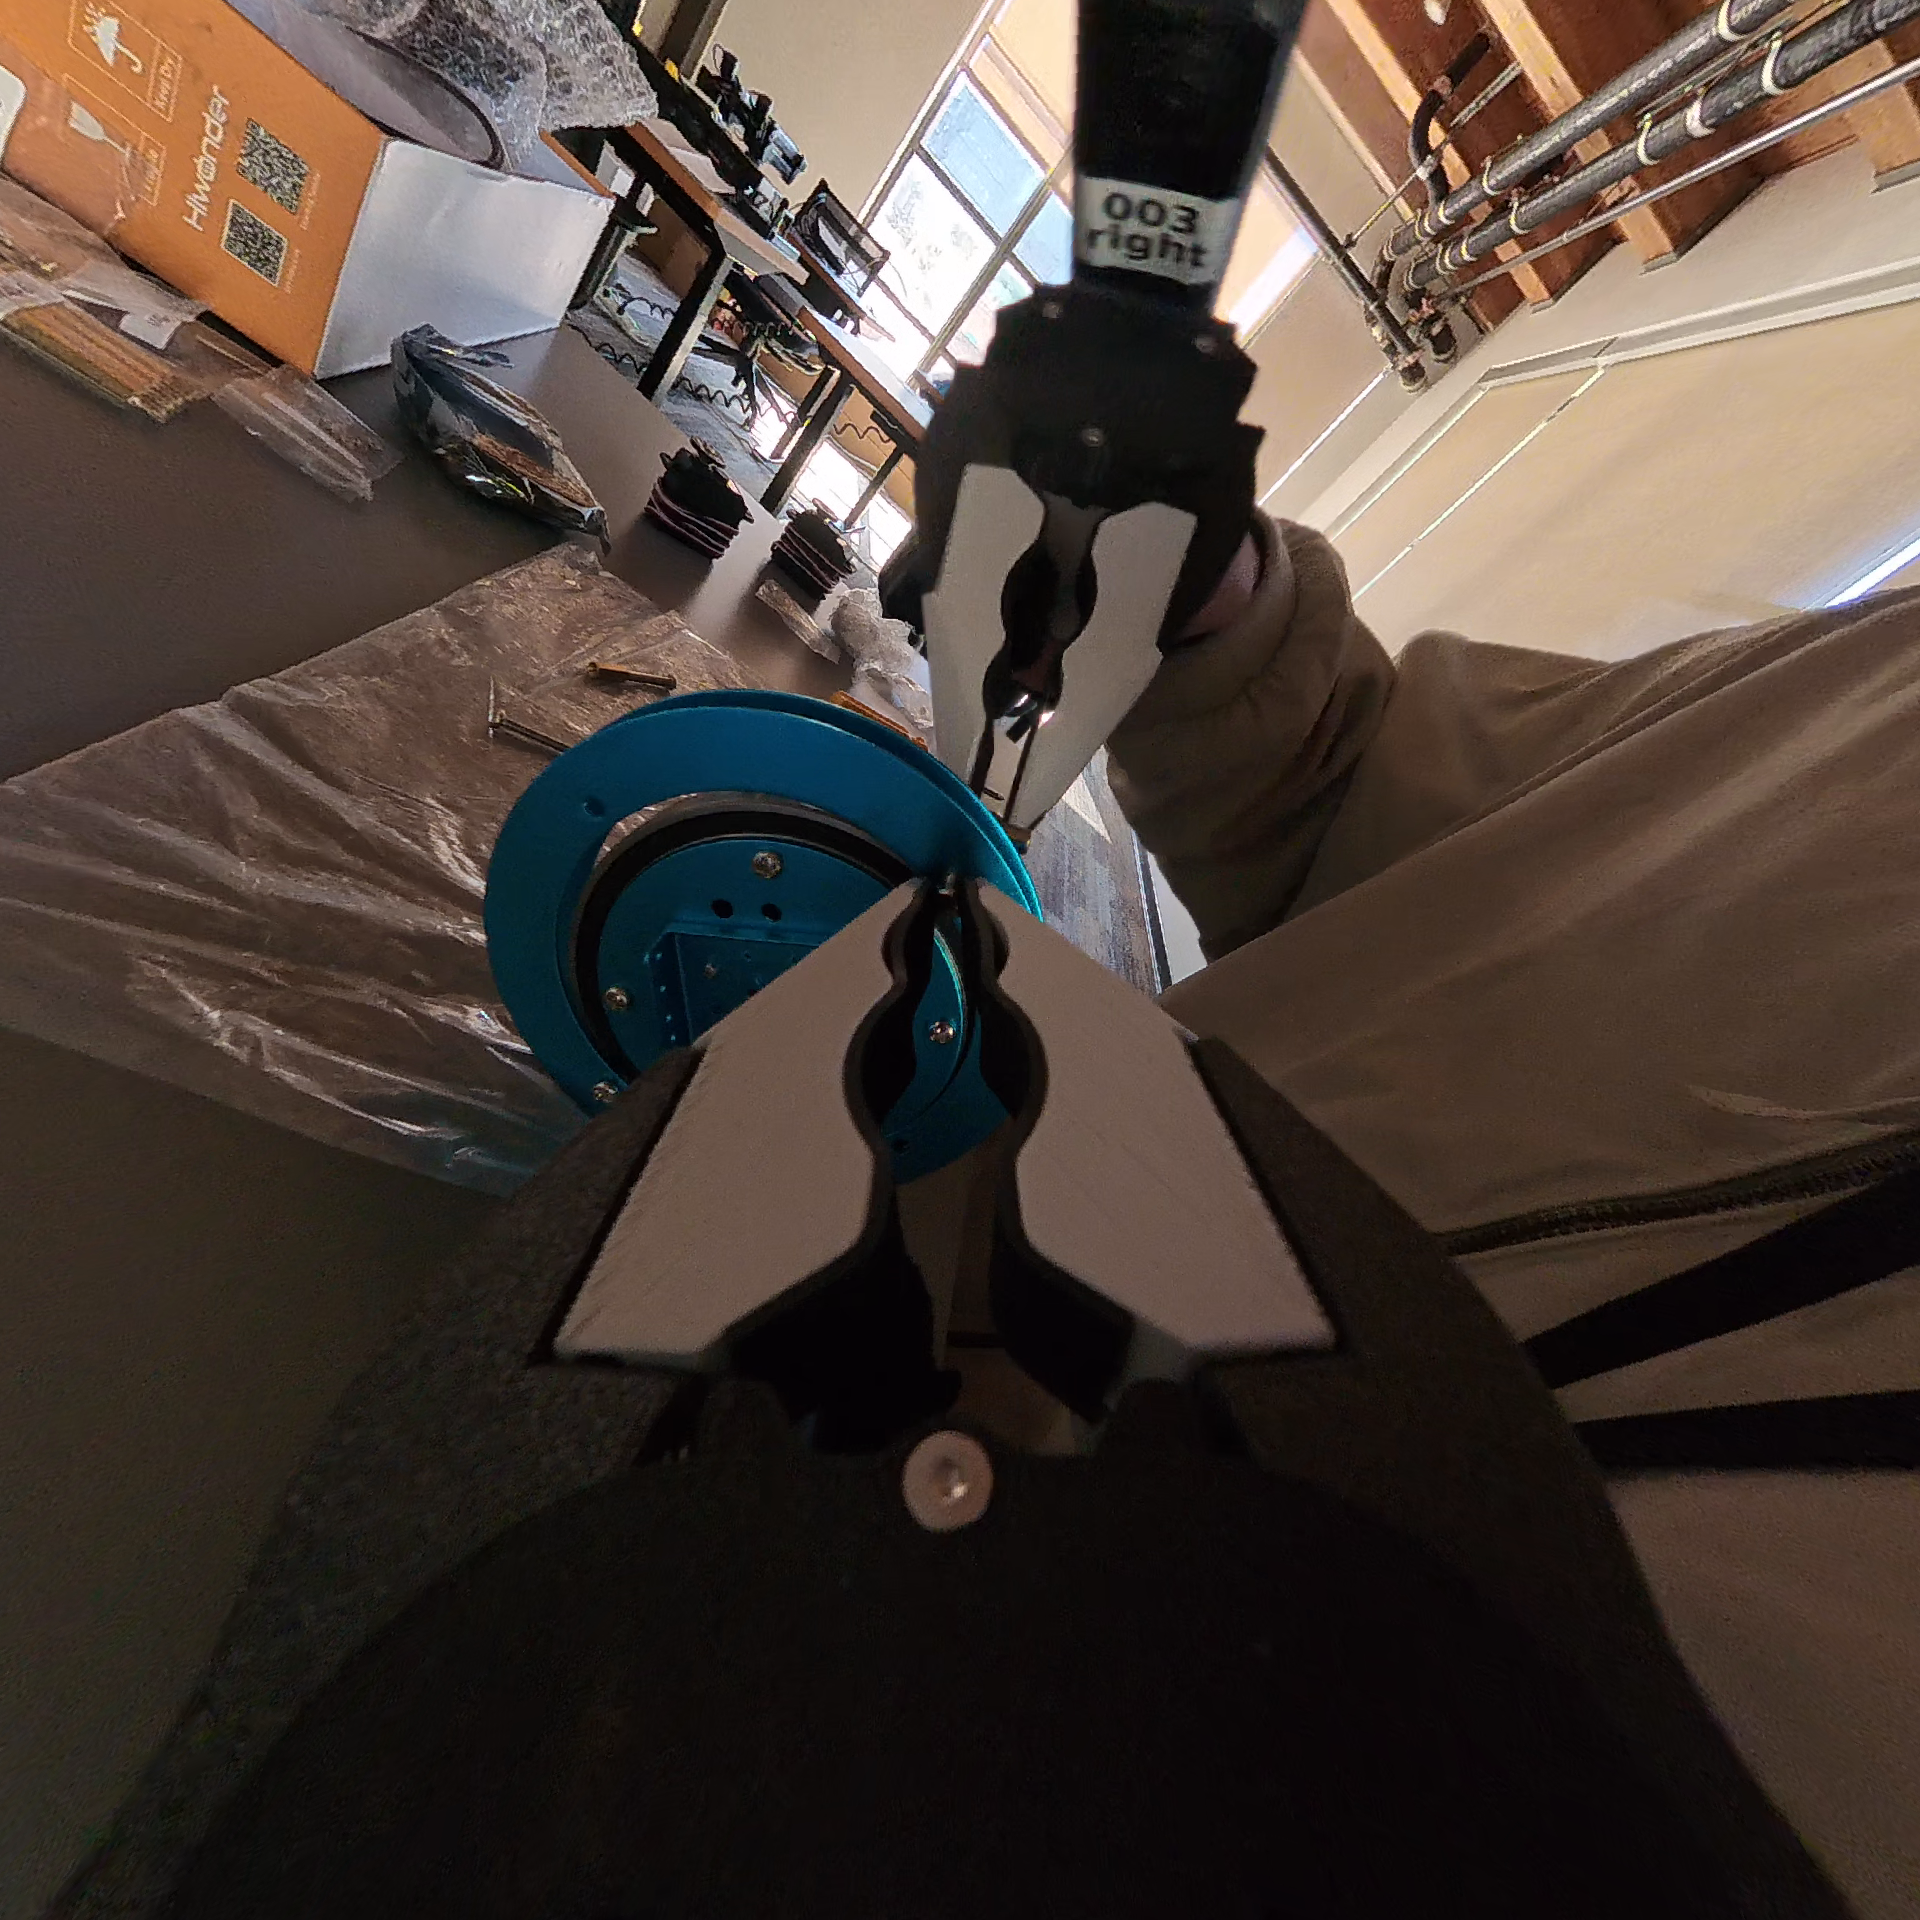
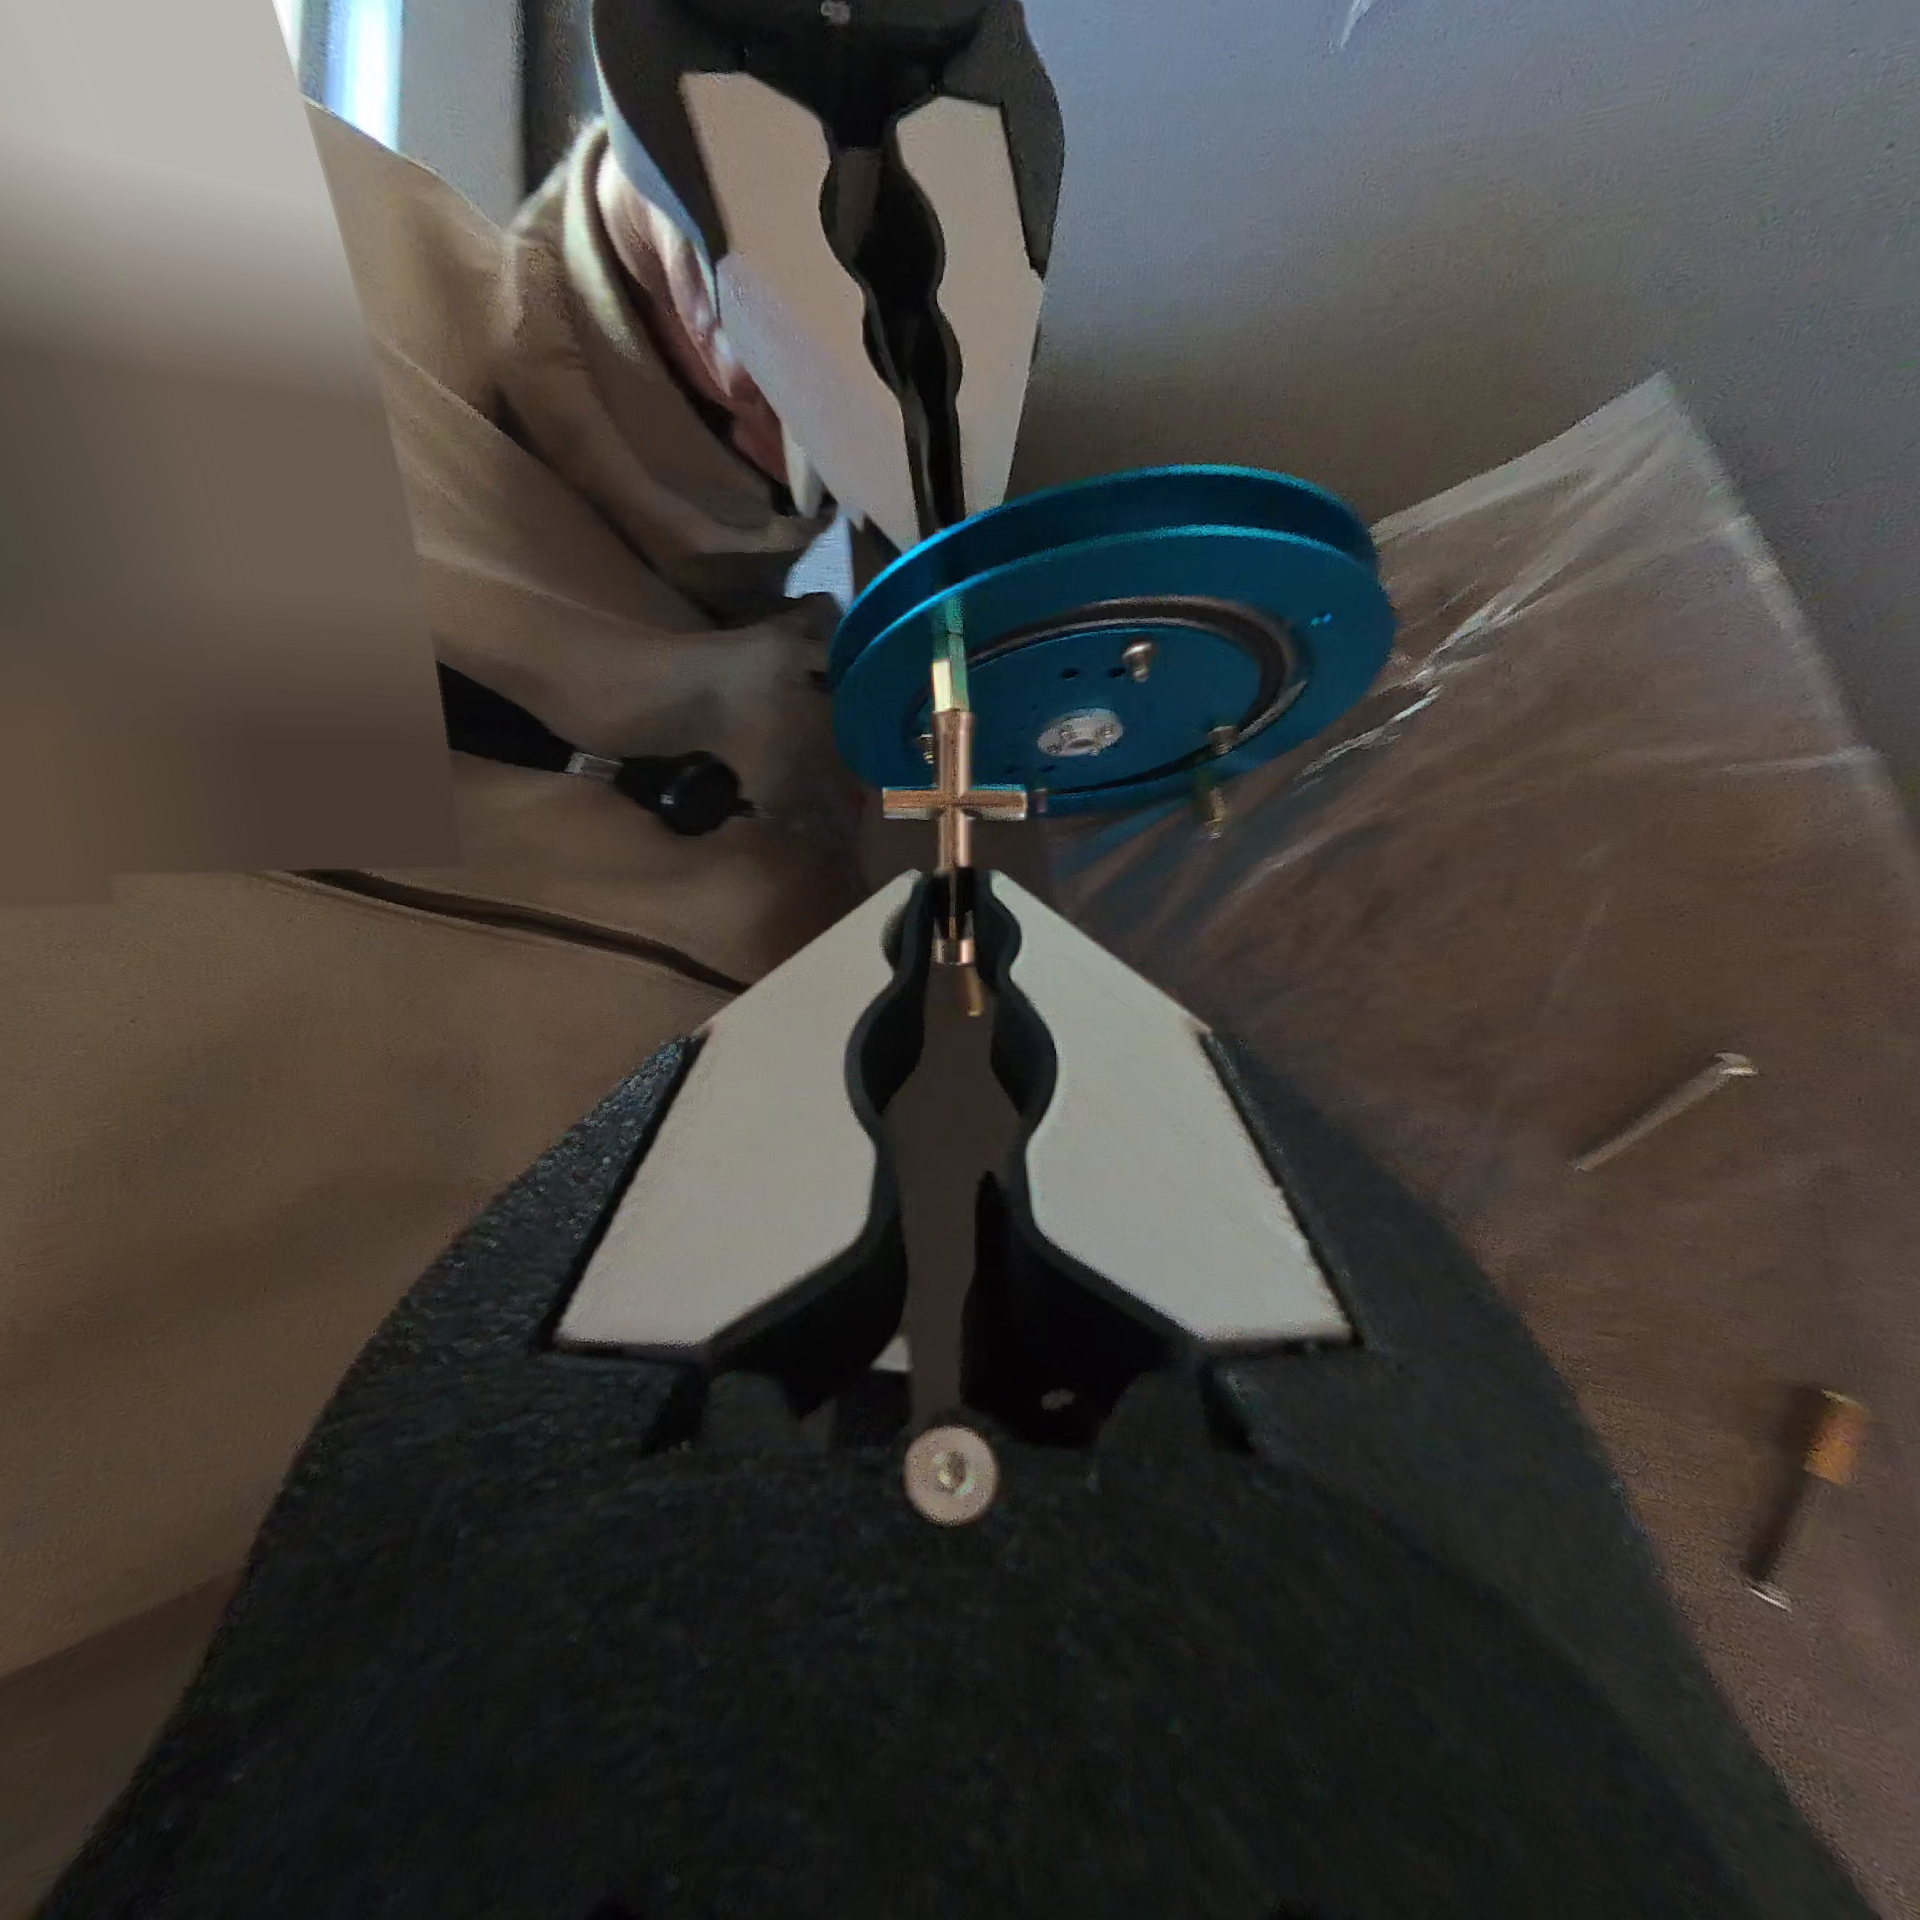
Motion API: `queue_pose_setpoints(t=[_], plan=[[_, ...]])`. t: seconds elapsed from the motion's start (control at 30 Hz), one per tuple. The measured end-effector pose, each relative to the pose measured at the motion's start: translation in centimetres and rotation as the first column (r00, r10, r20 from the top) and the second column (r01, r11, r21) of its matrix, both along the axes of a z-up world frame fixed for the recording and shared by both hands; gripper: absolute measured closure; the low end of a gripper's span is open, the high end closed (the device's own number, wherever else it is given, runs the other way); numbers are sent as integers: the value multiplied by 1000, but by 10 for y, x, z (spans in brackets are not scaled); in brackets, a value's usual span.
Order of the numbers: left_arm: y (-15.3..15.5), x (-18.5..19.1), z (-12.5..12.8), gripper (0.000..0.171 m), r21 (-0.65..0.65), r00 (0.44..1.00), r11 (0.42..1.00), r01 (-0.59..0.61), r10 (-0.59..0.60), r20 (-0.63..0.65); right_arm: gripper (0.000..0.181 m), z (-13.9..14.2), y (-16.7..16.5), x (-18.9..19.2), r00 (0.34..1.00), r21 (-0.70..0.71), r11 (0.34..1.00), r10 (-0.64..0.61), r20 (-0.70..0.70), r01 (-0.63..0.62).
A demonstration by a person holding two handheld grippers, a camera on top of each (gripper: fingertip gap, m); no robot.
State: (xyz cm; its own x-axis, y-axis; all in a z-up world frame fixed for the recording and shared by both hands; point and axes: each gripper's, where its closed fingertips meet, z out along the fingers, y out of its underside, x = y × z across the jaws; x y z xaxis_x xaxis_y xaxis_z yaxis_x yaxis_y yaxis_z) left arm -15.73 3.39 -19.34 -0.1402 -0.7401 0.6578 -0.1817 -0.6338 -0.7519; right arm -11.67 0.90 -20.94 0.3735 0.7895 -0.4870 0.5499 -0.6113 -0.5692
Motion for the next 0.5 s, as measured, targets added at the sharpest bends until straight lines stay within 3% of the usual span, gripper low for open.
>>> queue_pose_setpoints(t=[0.13,0.23,0.4,0.5], plan=[[1,0,0,170,2,1000,1000,3,-3,3,176,3,-4,-3,991,-275,961,-25,-128,-11],[2,-1,0,169,10,1000,1000,-1,1,5,175,14,-5,-6,956,-498,867,-114,-271,-37],[2,0,0,170,-9,1000,1000,10,-10,16,175,6,-5,-2,949,-511,859,-126,-290,-42],[5,-1,1,170,-12,1000,1000,5,-4,26,175,-16,7,22,988,-282,959,-82,-133,41]])
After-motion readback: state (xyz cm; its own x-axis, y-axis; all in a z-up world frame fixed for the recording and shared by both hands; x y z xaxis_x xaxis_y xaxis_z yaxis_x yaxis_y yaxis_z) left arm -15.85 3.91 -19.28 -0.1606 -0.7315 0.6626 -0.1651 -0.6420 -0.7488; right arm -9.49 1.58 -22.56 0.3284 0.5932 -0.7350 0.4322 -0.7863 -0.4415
